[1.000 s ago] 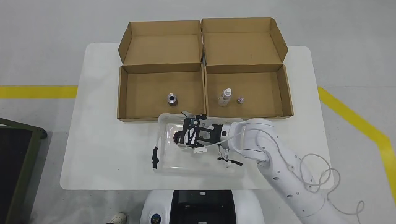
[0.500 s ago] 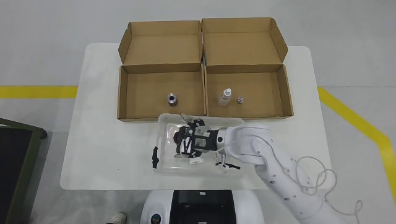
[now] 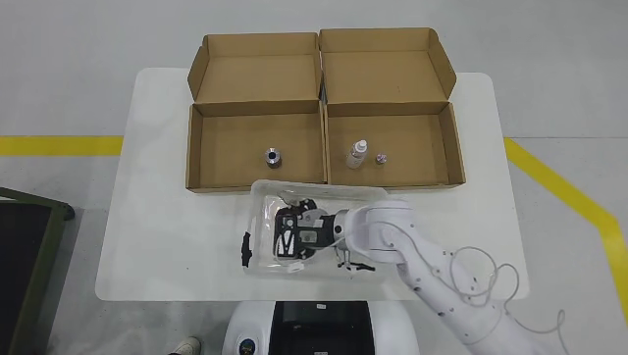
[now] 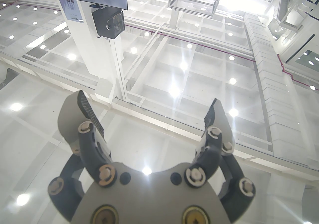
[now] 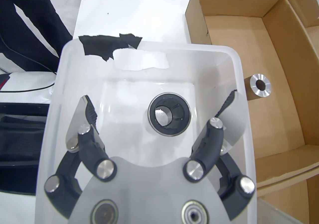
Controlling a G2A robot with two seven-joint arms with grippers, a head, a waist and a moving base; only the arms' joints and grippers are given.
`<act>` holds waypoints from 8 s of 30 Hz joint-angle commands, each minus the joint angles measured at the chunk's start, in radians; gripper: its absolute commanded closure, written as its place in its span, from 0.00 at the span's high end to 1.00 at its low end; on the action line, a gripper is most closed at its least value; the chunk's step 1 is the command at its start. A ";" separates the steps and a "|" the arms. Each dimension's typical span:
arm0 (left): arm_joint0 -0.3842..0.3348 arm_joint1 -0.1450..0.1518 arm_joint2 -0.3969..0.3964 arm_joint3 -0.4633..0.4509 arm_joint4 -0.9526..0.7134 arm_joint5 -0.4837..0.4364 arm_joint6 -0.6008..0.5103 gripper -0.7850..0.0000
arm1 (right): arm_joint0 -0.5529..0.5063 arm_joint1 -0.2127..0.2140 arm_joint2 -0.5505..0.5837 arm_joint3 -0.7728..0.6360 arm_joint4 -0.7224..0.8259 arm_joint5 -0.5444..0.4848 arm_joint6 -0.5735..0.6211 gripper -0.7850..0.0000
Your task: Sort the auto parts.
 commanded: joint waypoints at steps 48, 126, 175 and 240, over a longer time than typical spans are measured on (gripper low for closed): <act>0.000 0.000 0.000 0.000 0.000 0.000 0.000 1.00 | -0.039 0.019 0.108 -0.147 0.215 0.023 -0.090 0.00; 0.000 0.000 0.000 0.000 0.000 0.000 0.000 1.00 | 0.176 -0.052 0.094 0.244 0.253 0.410 -0.183 0.00; 0.000 0.000 0.000 0.000 0.000 0.000 0.000 1.00 | 0.276 -0.130 0.007 0.311 0.302 0.459 0.022 1.00; 0.000 0.000 0.000 0.000 0.000 0.000 0.000 1.00 | -0.838 0.011 0.821 -0.429 0.046 0.676 -0.749 1.00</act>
